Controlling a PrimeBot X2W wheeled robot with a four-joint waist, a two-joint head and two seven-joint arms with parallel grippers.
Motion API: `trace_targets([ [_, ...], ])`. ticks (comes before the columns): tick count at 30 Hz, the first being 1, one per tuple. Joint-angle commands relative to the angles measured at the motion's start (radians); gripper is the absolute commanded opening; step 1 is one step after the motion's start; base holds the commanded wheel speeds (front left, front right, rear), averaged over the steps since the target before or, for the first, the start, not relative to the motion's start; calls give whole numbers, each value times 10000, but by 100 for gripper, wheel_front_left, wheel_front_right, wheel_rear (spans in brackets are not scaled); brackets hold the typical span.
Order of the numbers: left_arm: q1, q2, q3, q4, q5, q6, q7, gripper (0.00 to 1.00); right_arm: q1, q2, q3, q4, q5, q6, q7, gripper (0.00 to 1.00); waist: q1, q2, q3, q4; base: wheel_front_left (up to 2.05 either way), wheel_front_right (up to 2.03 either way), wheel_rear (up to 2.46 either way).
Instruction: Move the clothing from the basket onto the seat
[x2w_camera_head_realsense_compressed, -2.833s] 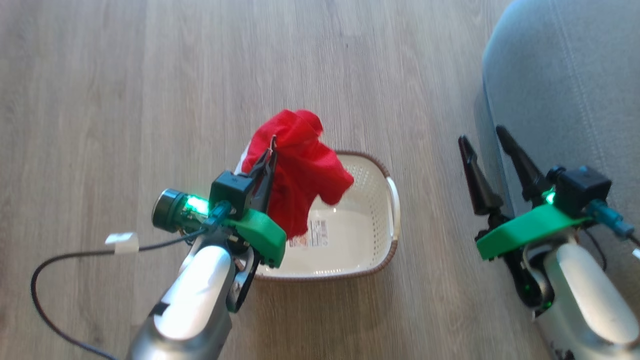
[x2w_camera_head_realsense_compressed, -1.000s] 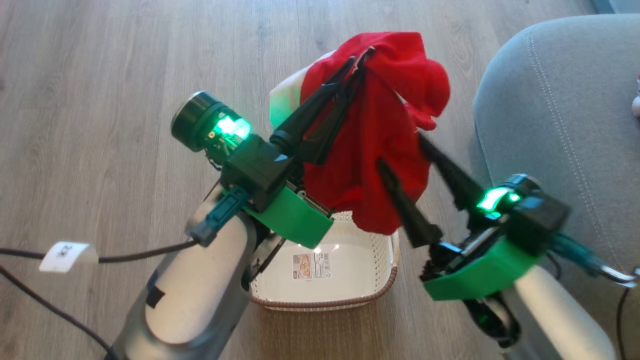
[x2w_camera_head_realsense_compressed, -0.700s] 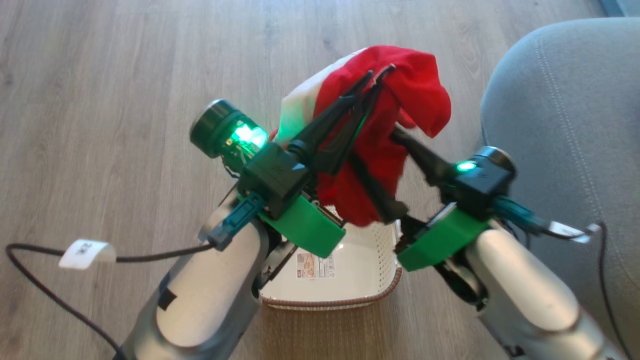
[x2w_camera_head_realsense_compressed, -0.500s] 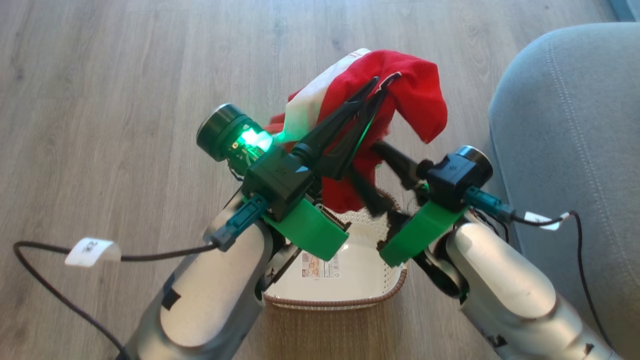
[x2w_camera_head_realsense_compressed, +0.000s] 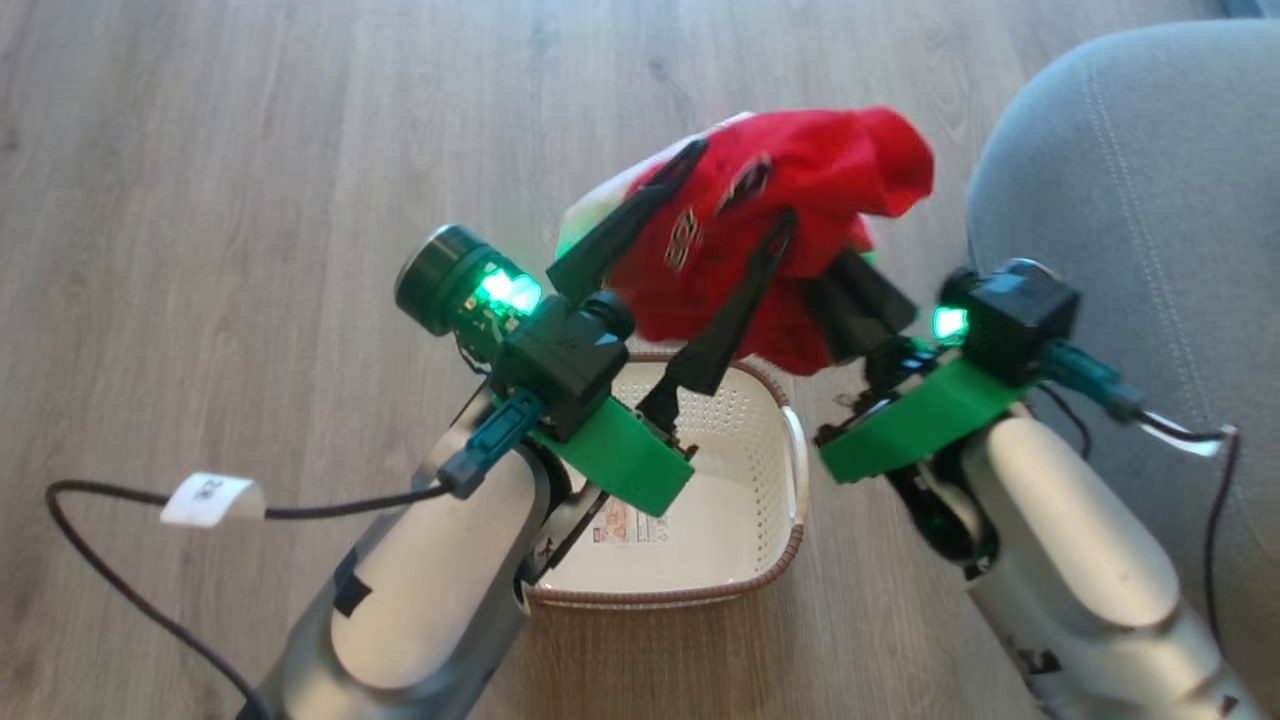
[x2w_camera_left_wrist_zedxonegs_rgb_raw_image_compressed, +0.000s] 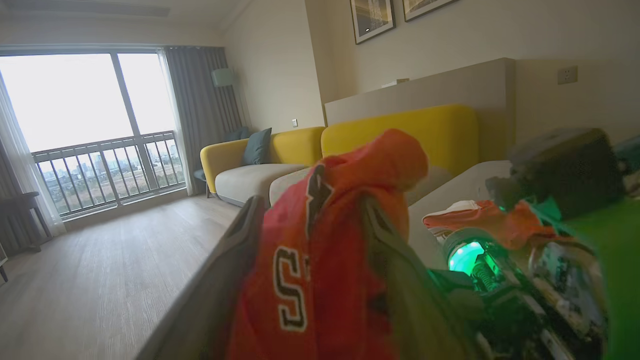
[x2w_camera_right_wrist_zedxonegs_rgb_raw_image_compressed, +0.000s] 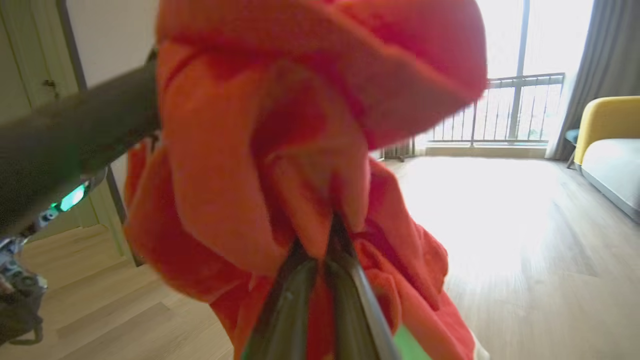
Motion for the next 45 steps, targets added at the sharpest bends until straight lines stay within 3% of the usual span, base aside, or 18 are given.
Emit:
trace_targets([
  [1, -269, 129, 266, -147, -17, 9, -44, 100, 107, 26, -336, -467, 43, -2, -65, 0, 0, -1, 94, -190, 0, 0, 0],
  [12, 157, 375, 104, 1122, 31, -110, -401, 100, 911, -260, -2571, -1115, 23, -2, -65, 0, 0, -1, 419, -1631, 0, 0, 0],
  [15, 282, 409, 185, 1287, -8, -86, -440, 100, 985, -243, -2766, -1130, 37, -2, -65, 0, 0, -1, 456, -2015, 0, 0, 0],
  [28, 960, 627, 752, 1292, 65, -158, -478, 100, 1216, 127, -3256, -1107, 72, -2, -65, 0, 0, -1, 509, -4952, 0, 0, 0],
  [39, -158, 202, 234, 2068, -29, -880, -480, 100, 2249, 457, -5067, -1986, -350, -2, -65, 0, 0, -1, 830, -5329, 10, 10, 10],
  [45, -5, 531, 530, 1805, -172, -982, -480, 100, 2675, 806, -5212, -2292, -749, -2, -65, 0, 0, -1, 911, -5304, 23, 23, 23],
])
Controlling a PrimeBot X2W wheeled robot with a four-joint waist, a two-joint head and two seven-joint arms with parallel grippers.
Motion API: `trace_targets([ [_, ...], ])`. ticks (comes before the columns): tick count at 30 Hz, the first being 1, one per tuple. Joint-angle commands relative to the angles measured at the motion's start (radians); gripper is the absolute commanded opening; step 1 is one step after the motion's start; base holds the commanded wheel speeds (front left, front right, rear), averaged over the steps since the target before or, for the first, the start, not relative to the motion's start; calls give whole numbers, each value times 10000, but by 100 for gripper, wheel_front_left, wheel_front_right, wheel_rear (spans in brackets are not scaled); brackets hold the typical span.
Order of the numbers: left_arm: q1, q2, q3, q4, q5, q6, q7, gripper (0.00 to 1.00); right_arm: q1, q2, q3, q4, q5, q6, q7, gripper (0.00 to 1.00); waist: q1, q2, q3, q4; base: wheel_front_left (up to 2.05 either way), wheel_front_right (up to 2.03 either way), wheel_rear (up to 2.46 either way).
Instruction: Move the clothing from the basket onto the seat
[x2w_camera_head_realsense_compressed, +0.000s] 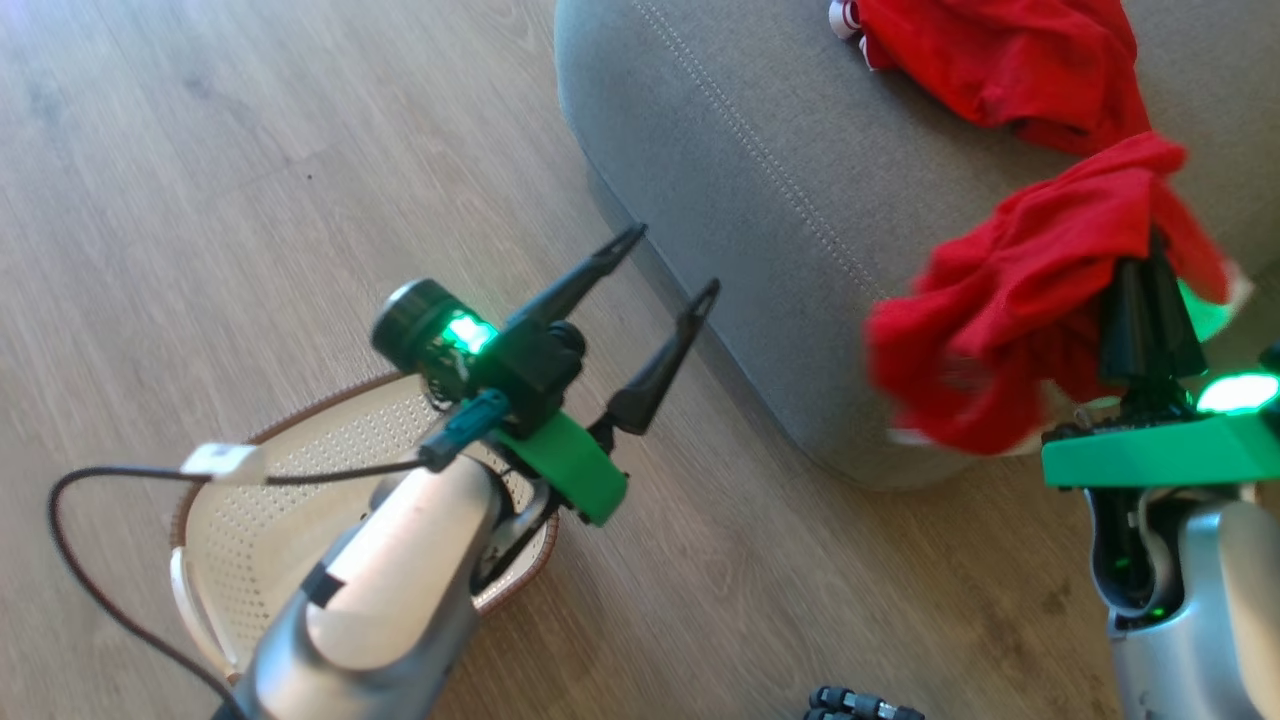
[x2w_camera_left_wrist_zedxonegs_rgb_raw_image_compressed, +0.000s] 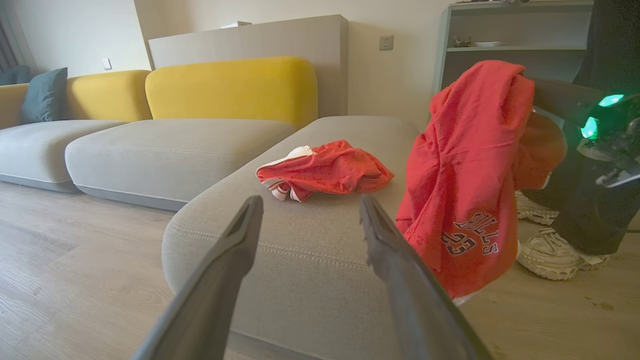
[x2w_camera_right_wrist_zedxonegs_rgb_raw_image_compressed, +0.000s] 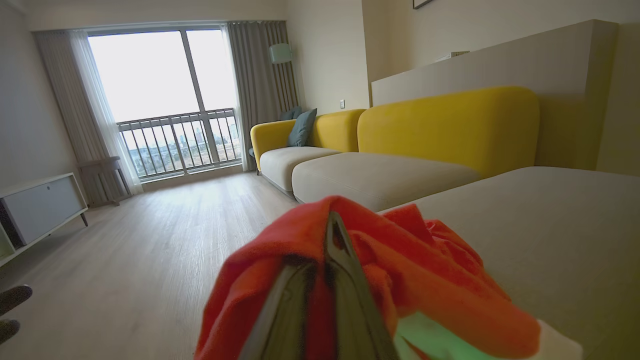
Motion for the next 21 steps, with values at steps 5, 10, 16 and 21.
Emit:
trace_targets([
  [5, -103, 407, 462, -684, -75, -66, -93, 100, -207, 70, 264, -421, -378, -2, -65, 0, 0, 0, 306, 25, 0, 0, 0],
  [10, -143, 607, 383, -922, 11, -80, -93, 100, -1144, -385, 449, -102, -674, -2, -65, 0, 0, 0, 823, 57, 0, 0, 0],
  [16, -127, 863, 402, -1110, 184, -83, -93, 100, -2666, -1101, 433, 608, -1041, -2, -65, 0, 0, 0, 1510, 144, 0, 0, 0],
  [21, -314, 926, 337, -1483, 426, -68, -93, 100, -4433, -1966, -199, 1556, -1272, -2, -65, 0, 0, 0, 2365, 533, 0, 0, 0],
])
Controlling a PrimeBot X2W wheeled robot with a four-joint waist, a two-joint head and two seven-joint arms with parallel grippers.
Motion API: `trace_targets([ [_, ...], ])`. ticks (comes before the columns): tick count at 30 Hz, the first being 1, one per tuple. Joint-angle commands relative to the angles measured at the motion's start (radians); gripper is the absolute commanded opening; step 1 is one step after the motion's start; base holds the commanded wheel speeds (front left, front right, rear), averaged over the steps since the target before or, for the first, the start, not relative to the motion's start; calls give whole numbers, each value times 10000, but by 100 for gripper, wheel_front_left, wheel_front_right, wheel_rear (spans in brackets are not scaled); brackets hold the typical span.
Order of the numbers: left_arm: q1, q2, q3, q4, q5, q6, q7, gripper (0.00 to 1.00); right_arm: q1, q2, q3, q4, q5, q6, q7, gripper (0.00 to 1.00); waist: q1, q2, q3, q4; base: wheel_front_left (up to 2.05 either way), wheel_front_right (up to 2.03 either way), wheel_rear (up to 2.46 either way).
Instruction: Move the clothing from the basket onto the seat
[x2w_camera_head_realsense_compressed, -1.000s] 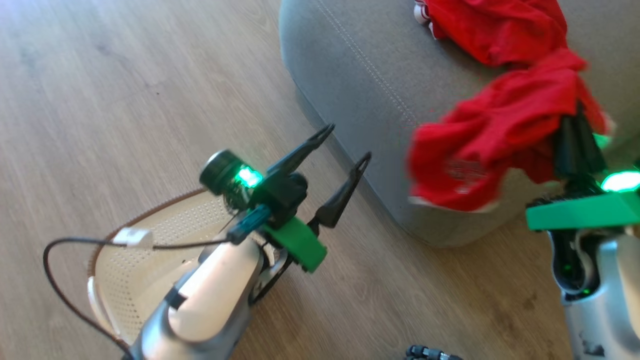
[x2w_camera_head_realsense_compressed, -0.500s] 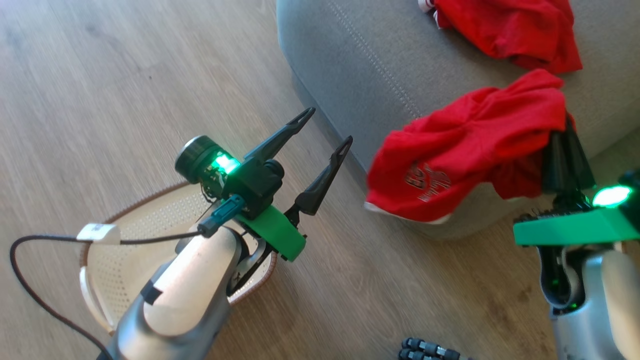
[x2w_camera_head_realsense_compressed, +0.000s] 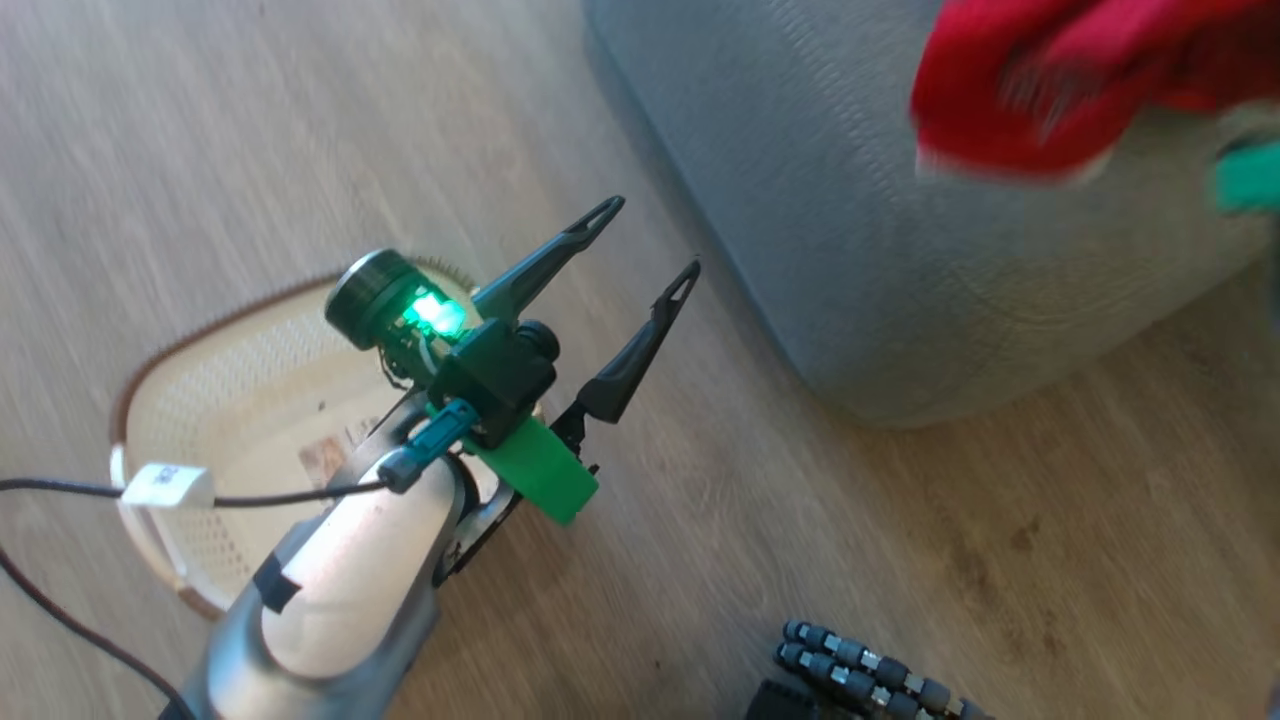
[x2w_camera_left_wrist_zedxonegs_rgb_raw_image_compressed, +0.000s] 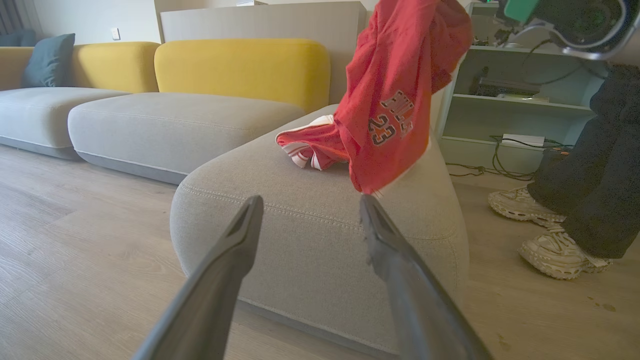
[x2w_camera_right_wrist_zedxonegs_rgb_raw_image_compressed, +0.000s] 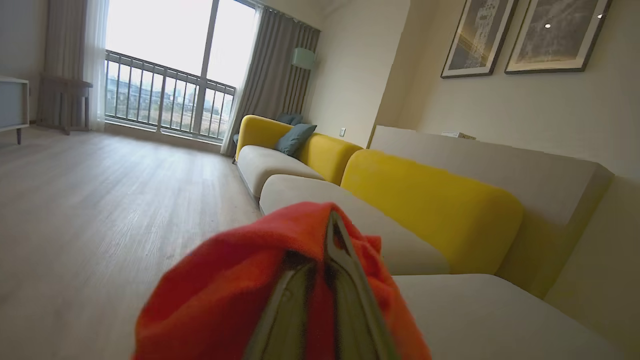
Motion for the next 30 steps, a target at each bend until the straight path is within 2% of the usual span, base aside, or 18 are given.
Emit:
trace_targets([
  [1, -402, 99, 210, -425, 125, 7, -51, 100, -584, -445, -133, -109, -41, -2, -65, 0, -2, 0, 612, 403, 0, 0, 0],
  [5, -793, 82, -122, -528, 214, 0, -51, 100, -1961, -1233, -845, 661, 114, -2, -65, 0, -2, 0, 1257, 857, 0, 0, 0],
  [8, -1226, 36, -496, -541, 235, -6, -37, 100, -3350, -2551, -1041, 1769, 12, -2, -65, 0, -2, 0, 1919, 1316, 0, 0, 0],
  [10, -1417, -7, -656, -514, 219, -8, -35, 100, -3908, -3027, -1160, 2376, -56, -2, -59, 0, -2, 0, 2227, 1541, 0, 0, 0],
  [12, -1496, -31, -726, -494, 193, -9, -33, 100, -4192, -3210, -1270, 2684, -53, -2, -12, 0, -2, 0, 2368, 1650, 0, 0, 0],
  [13, -1675, -70, -902, -454, 187, -10, -29, 100, -4708, -3649, -1393, 3166, -131, -2, 227, 0, -2, 0, 2688, 1898, 0, 0, 0],
  [22, -2305, -383, -1357, -292, 75, -13, -44, 100, -6305, -5804, -2636, 5094, -920, -2, 1625, 0, -2, 0, 3903, 3173, 0, 0, 0],
  [26, -2335, -504, -1277, -456, 48, -13, -48, 100, -6230, -6290, -3364, 6125, -1123, -2, 1840, 0, -2, 0, 4086, 3669, 0, 0, 0],
  [29, -2222, -537, -1126, -533, 28, -13, -49, 100, -5800, -6238, -3670, 6818, -1056, -2, 1623, 0, -2, 0, 4096, 3888, 0, 0, 0],
  [30, -2187, -551, -1077, -556, 36, -13, -49, 100, -5618, -6152, -3695, 7005, -990, -2, 1484, 7, -2, 0, 4084, 3931, 0, 0, 0],
])
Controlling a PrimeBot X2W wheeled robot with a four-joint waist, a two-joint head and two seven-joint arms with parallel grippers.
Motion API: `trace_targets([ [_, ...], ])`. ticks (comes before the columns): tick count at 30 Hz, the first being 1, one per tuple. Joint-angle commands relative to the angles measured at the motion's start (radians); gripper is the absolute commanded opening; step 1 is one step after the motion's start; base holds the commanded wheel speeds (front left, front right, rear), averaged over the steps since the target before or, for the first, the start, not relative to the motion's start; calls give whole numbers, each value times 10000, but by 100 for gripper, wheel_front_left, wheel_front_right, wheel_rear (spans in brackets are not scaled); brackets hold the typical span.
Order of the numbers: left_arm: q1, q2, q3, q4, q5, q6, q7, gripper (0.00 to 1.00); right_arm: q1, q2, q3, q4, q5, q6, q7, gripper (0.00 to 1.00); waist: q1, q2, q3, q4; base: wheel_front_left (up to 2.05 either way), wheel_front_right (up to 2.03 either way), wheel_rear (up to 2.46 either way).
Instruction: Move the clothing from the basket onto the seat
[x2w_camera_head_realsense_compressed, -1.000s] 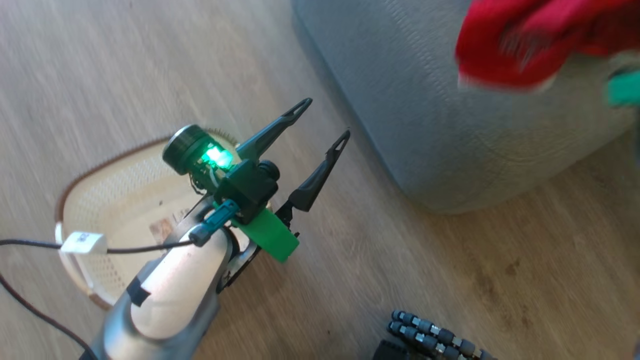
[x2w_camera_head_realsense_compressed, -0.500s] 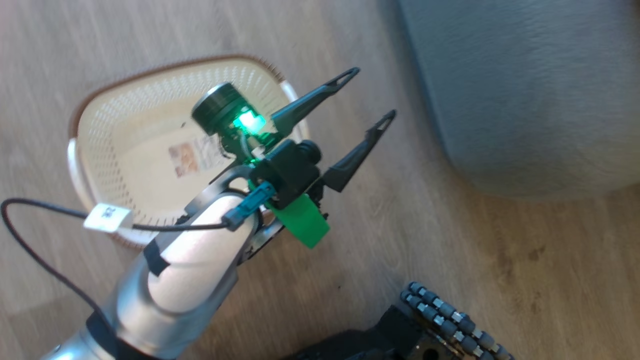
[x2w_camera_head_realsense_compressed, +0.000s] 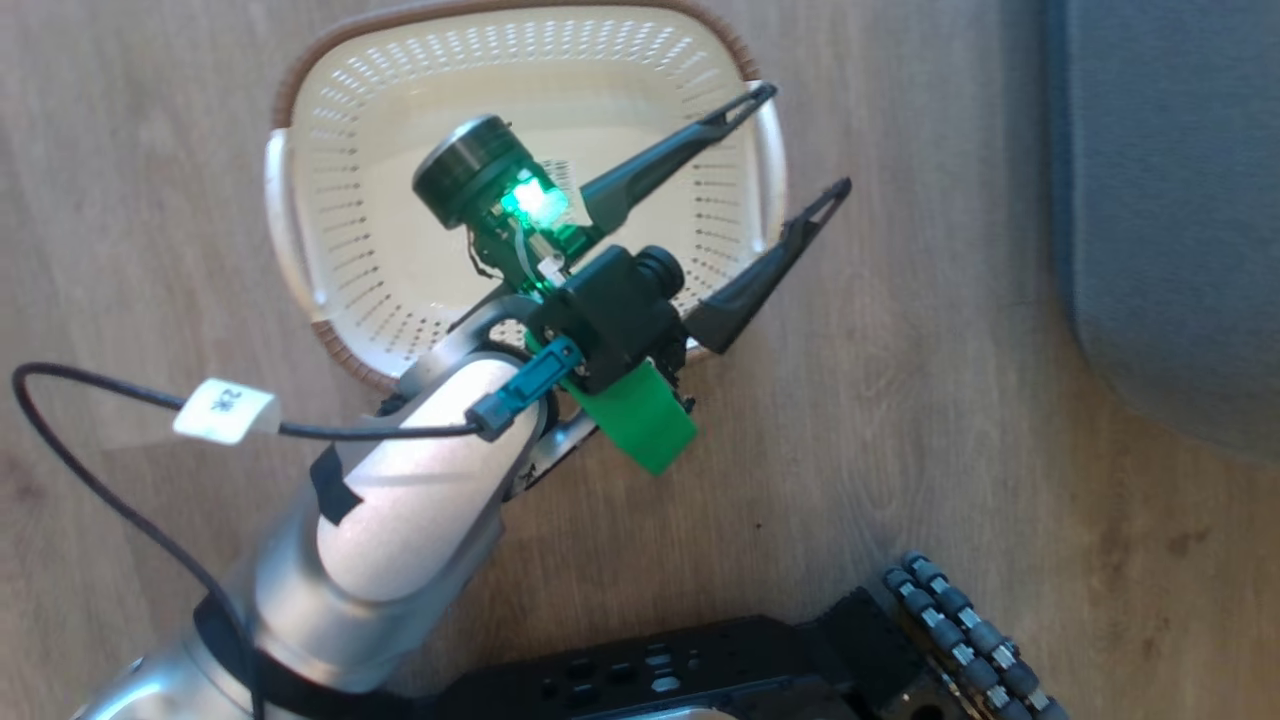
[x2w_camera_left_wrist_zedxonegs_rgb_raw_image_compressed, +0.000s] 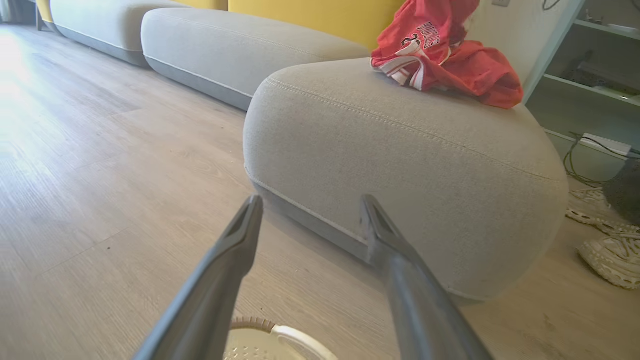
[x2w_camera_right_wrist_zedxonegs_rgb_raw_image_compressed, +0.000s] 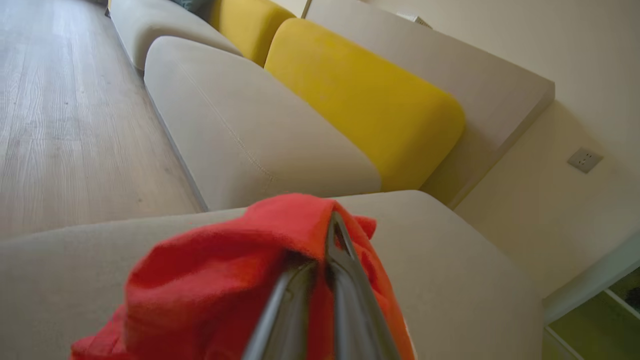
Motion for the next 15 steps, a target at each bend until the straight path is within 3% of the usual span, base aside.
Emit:
trace_targets([
  [1, 111, -52, 267, -427, -73, -10, -49, 100, 582, -325, -176, -62, 151, -4, -270, 31, -2, 0, 68, 214, 0, 0, 0],
  [2, 146, -76, 300, -441, -72, -10, -49, 100, 770, -203, -139, 81, 266, -4, -456, 58, -2, 0, 27, 240, 0, 0, 0],
  [3, 178, -104, 324, -452, -65, -10, -49, 100, 992, -92, -74, 214, 369, -4, -677, 100, -2, 0, -29, 257, 0, 0, 0],
  [10, 397, -187, 475, -485, -16, -10, -50, 100, 2612, 485, 853, 622, 1223, -4, -1503, 100, -2, 0, -540, 124, 0, 0, 0],
  [15, 660, -172, 746, -448, -20, -11, -50, 100, 4149, 806, 1654, -145, 2032, -4, -1644, 100, -2, 0, -1139, -35, 0, 0, 0],
])
